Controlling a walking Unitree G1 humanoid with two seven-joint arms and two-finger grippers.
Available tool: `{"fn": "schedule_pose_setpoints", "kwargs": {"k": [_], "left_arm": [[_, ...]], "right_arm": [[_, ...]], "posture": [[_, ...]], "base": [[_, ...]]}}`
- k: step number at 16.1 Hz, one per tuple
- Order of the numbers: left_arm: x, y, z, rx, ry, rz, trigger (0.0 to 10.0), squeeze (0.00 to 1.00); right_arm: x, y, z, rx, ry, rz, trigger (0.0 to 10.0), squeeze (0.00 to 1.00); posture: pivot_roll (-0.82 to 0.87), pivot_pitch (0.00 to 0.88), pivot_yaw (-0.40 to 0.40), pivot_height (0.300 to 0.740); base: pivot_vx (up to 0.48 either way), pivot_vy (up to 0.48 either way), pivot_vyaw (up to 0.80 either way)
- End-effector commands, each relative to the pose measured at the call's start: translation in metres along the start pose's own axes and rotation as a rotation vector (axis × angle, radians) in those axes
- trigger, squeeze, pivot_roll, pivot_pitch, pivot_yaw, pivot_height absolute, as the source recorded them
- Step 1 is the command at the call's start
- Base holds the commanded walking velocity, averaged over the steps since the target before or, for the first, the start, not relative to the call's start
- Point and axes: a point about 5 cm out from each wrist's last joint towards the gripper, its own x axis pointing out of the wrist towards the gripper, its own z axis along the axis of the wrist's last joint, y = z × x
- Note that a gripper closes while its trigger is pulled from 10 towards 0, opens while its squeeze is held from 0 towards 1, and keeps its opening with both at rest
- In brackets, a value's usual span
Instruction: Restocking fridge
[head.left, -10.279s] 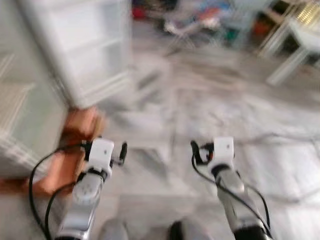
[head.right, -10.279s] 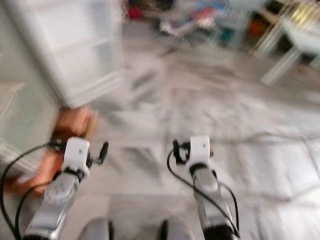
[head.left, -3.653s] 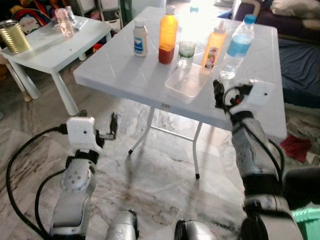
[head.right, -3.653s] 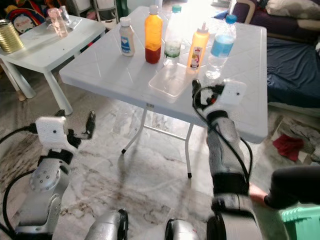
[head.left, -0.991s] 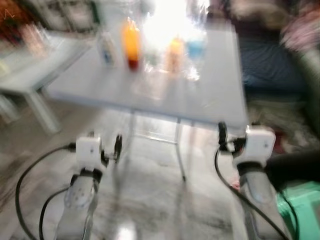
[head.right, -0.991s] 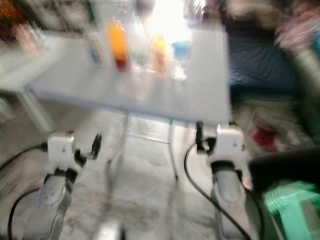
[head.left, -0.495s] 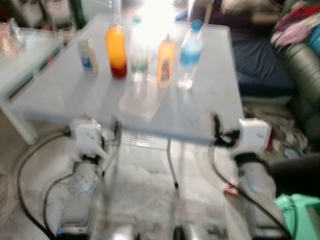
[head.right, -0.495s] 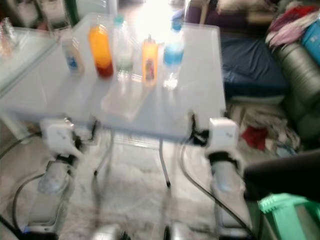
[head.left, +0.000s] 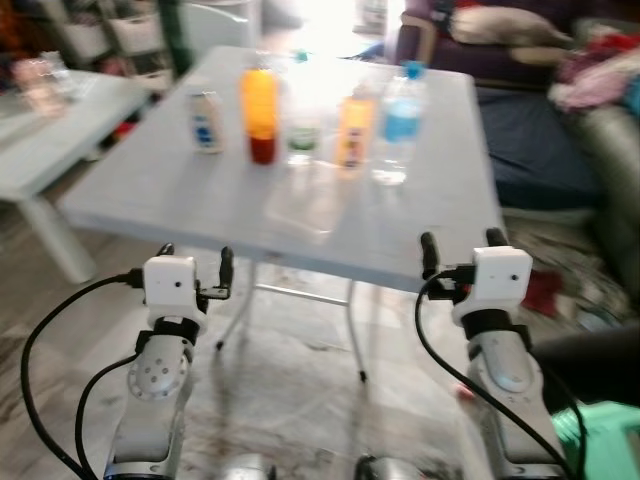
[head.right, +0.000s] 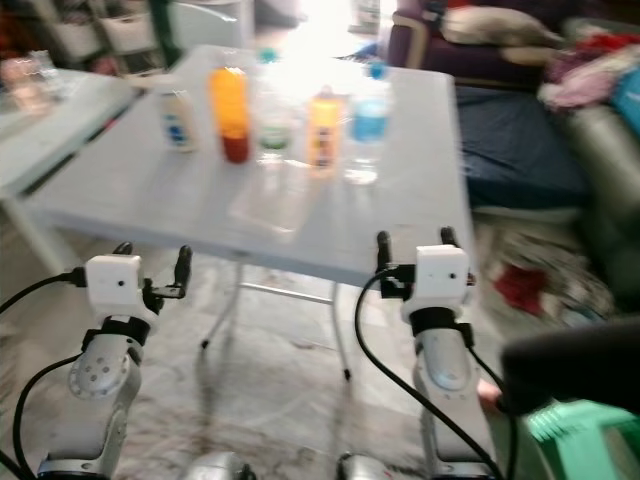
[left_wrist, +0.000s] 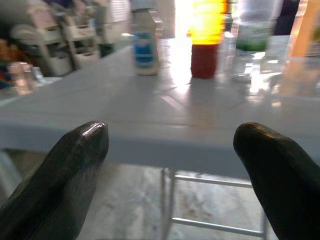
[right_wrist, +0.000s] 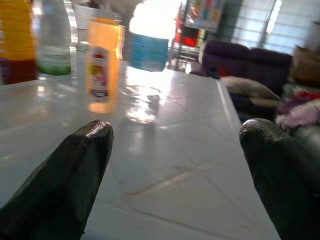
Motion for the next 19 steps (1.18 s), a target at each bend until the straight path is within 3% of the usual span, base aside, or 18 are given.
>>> {"fn": "schedule_pose_setpoints", "kwargs": {"k": [1,5,8,9,14,19], "left_arm": [[0.000,0.003,-0.003,0.024,0.010,0.010,10.0,0.00],[0.002,-0.008,0.001,0.053,-0.020,-0.064,10.0,0.00],[0.002,-0.018,0.004,0.035,-0.040,-0.133,10.0,0.00],[0.002,-0.023,0.005,0.070,-0.051,-0.159,10.0,0.00],[-0.001,-0.024,0.003,0.031,-0.043,-0.166,10.0,0.00],[0.001,-0.018,0.002,0.031,-0.029,-0.100,10.0,0.00]], "right_arm": [[0.000,0.005,0.003,-0.001,-0.014,0.018,10.0,0.00],[0.002,0.002,0.003,0.002,-0.016,-0.005,10.0,0.00],[0.006,0.000,0.004,0.004,-0.022,-0.015,10.0,0.00],[0.007,0.000,0.004,0.007,-0.019,-0.027,10.0,0.00],[0.008,0.001,0.003,0.011,-0.014,-0.028,10.0,0.00],[0.010,0.004,0.003,0.014,-0.014,-0.012,10.0,0.00]], "posture": [[0.11,0.063,-0.008,0.740],[0.10,0.065,-0.010,0.740],[0.10,0.076,-0.008,0.740],[0.10,0.080,-0.009,0.740],[0.11,0.087,-0.011,0.740],[0.11,0.093,-0.017,0.740]], "base": [[0.000,0.472,0.76],[0.080,0.420,0.18],[0.407,0.000,0.00],[0.435,0.000,0.00],[0.457,0.000,-0.74],[0.224,0.000,-0.18]]}}
